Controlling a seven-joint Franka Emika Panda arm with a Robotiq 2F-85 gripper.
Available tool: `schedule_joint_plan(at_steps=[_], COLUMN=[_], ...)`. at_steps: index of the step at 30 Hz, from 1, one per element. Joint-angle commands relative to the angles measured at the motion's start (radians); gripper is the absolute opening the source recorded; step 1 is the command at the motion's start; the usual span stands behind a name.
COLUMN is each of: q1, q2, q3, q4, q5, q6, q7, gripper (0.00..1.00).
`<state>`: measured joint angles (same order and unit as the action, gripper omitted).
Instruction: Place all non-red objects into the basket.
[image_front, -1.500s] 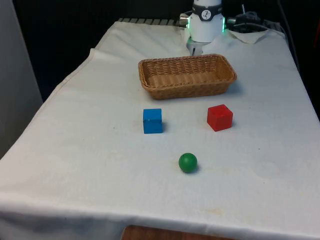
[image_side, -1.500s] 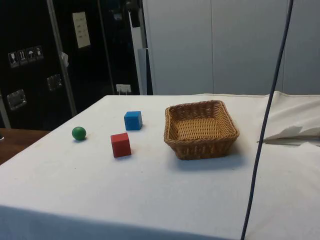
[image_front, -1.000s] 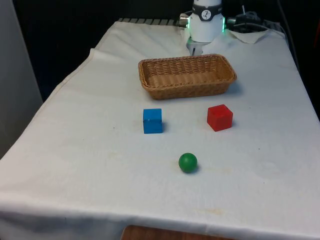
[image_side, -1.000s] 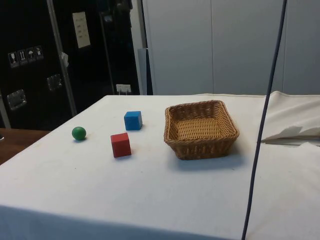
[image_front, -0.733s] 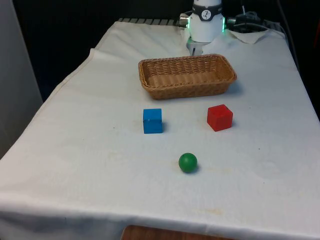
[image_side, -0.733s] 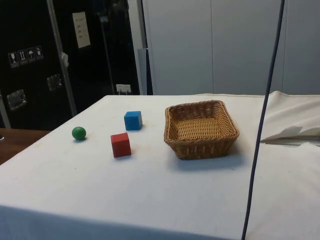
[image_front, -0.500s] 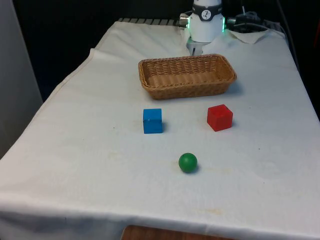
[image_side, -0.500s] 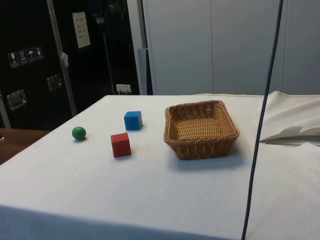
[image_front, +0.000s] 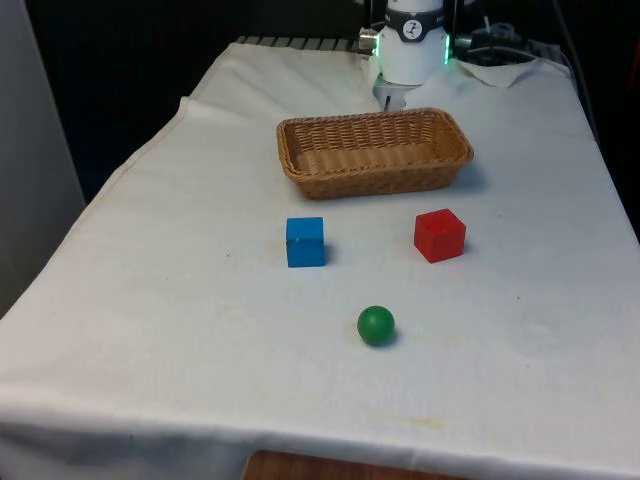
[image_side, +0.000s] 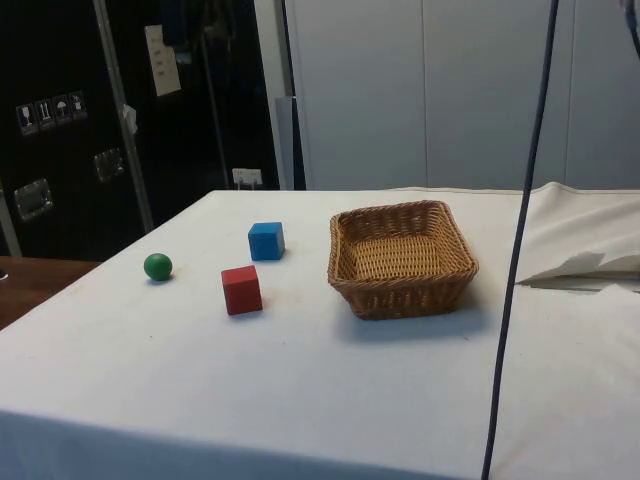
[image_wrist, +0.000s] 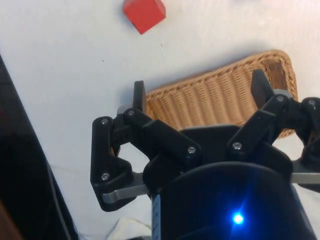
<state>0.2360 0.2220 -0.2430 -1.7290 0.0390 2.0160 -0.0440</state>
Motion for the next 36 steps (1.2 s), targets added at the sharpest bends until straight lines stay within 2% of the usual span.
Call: schedule_joint_plan(at_steps=[1,6,9,13,18,19,20,25,26,27,28,33,35,36], q1=[0.000,0.001,0.001,0.003,-0.004,0.001,-0.005,-0.015,-0.015,-0.008,-0.016,-0.023,-0.024,-0.018], q2=[0.004,0.040,0.040,0.079,0.145,0.126,0.155,0.220,0.229,0.222,0.238,0.279,0.288,0.283], q3=[0.000,0.004,0.003,0.013,0.014,0.012,0.013,0.005,0.002,-0.002,0.000,-0.006,-0.008,-0.013], q4=[0.000,0.022,0.021,0.063,0.127,0.108,0.137,0.196,0.204,0.197,0.211,0.237,0.239,0.235], q5=[0.000,0.006,0.001,0.004,0.009,0.001,0.009,0.021,0.026,0.016,0.030,0.053,0.061,0.052], q6=[0.010,0.048,0.051,0.050,0.043,0.050,0.042,0.046,0.047,0.050,0.048,0.061,0.068,0.066], q7=[0.000,0.002,0.001,0.011,0.001,0.007,0.000,-0.015,-0.019,-0.011,-0.022,-0.038,-0.044,-0.037], gripper=[1.00,1.00,1.00,1.00,1.00,1.00,1.00,1.00,1.00,1.00,1.00,1.00,1.00,1.00])
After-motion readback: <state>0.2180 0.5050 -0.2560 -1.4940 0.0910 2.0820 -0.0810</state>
